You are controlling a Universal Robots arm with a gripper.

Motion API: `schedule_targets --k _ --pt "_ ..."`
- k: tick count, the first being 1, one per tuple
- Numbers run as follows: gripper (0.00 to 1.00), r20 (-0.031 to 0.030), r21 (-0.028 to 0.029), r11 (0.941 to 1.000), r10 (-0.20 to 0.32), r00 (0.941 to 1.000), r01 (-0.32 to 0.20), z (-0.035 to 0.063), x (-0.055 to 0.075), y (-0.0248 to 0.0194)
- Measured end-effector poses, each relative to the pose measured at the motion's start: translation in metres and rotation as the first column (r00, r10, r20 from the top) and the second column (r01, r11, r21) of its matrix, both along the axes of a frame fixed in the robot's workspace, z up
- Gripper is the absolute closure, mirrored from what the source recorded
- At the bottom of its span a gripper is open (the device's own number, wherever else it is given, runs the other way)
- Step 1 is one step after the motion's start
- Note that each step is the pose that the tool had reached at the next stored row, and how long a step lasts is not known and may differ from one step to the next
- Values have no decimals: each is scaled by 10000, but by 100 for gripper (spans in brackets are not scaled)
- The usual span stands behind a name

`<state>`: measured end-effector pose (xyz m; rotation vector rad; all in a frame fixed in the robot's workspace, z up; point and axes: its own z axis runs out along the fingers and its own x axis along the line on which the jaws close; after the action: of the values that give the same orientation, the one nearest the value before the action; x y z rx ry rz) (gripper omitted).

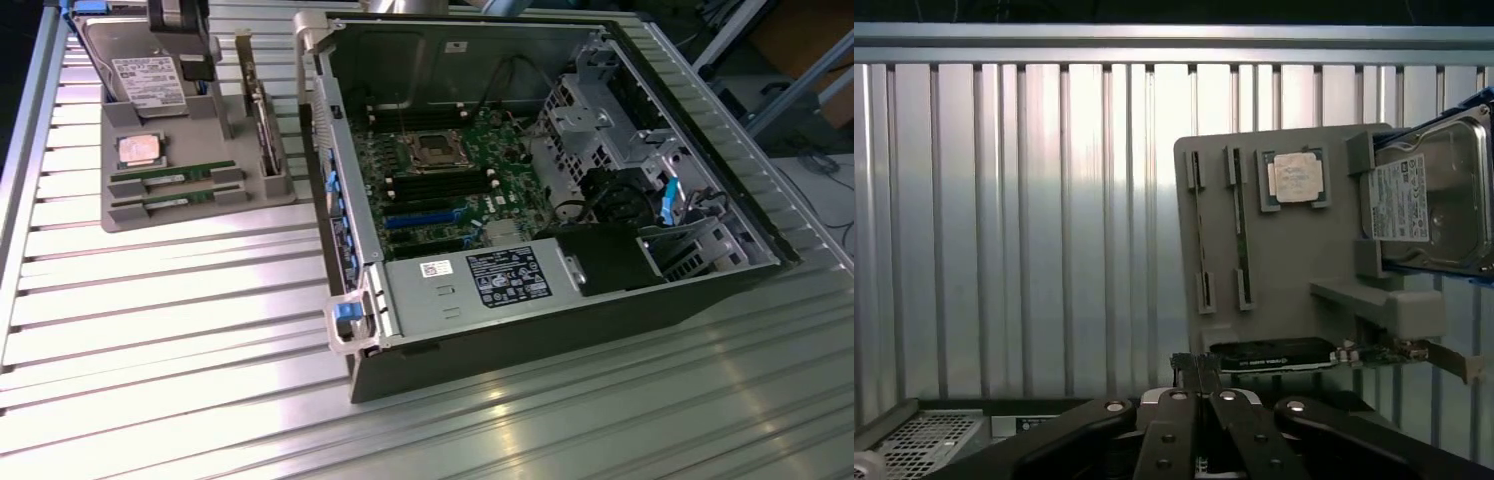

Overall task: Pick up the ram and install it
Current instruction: 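Pick up the ram and move it above insertion slot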

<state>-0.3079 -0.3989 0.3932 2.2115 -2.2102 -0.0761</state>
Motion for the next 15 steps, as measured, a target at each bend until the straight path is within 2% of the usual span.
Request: schedule_targets --k 7,9,10,12,15 --pt "89 0 0 9999 110 9999 -110 -1 0 0" --pt "77 0 0 9999 110 9999 -110 0 0 0" --pt "77 1 0 9999 111 9999 -111 -1 0 0" --pt "64 0 0 9999 110 9999 -110 -1 0 0" --pt "64 3 2 9999 110 9999 -110 -12 -3 0"
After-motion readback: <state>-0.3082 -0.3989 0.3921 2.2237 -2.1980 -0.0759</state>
